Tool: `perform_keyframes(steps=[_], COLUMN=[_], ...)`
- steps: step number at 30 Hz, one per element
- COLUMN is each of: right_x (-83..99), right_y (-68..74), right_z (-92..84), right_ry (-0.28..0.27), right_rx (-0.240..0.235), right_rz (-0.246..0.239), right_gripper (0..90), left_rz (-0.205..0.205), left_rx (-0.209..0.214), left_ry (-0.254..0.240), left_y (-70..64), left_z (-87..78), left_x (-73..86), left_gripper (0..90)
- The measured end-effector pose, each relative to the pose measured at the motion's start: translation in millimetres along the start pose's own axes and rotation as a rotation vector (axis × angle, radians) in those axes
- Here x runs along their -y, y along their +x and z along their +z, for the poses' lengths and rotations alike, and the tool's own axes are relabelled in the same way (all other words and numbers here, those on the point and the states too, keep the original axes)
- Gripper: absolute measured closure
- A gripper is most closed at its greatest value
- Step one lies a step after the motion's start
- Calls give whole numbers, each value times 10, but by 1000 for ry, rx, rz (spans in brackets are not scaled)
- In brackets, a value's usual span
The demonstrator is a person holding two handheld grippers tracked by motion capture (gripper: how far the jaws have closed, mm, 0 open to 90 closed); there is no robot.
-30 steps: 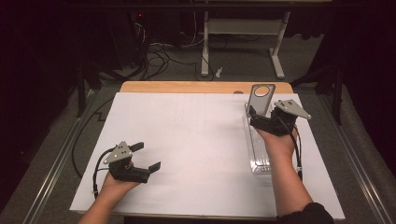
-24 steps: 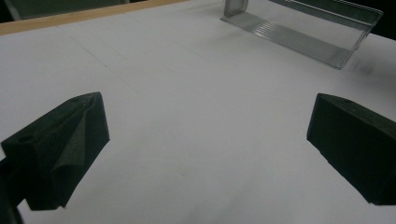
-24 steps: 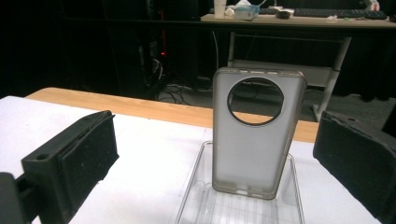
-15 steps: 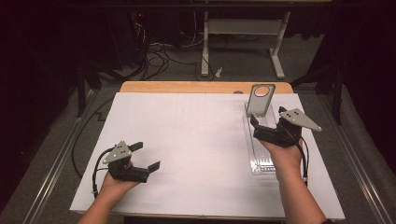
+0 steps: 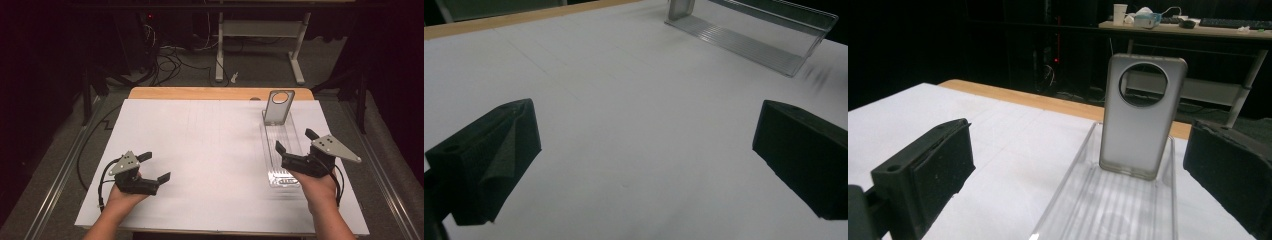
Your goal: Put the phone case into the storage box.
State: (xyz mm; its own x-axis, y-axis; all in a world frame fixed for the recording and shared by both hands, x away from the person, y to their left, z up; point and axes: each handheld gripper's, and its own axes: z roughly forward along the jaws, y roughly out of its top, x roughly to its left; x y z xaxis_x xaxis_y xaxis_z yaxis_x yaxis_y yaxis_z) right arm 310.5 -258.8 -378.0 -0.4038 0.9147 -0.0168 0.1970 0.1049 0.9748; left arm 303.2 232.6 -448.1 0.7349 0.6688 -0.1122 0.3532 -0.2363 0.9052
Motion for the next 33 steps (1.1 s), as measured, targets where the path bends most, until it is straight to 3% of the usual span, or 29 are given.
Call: perform_keyframes(steps=[13,23,33], right_x=[436,599,610], right_y=[-147,-218,-155], right_z=[-456,-728,-700], right_ry=[-25,-33,-29], right_rx=[-27,-28,-51], right_rz=[3,-17,-27], right_gripper=[1,1,1], left_rz=[4,8,-6], left_rx=[-3,-2,-8], left_ry=[6,8,7], left_y=[-1,-66,-57], left_z=[-23,-66,-95], left_x=[-11,-30,-24], left_gripper=[2,2,2])
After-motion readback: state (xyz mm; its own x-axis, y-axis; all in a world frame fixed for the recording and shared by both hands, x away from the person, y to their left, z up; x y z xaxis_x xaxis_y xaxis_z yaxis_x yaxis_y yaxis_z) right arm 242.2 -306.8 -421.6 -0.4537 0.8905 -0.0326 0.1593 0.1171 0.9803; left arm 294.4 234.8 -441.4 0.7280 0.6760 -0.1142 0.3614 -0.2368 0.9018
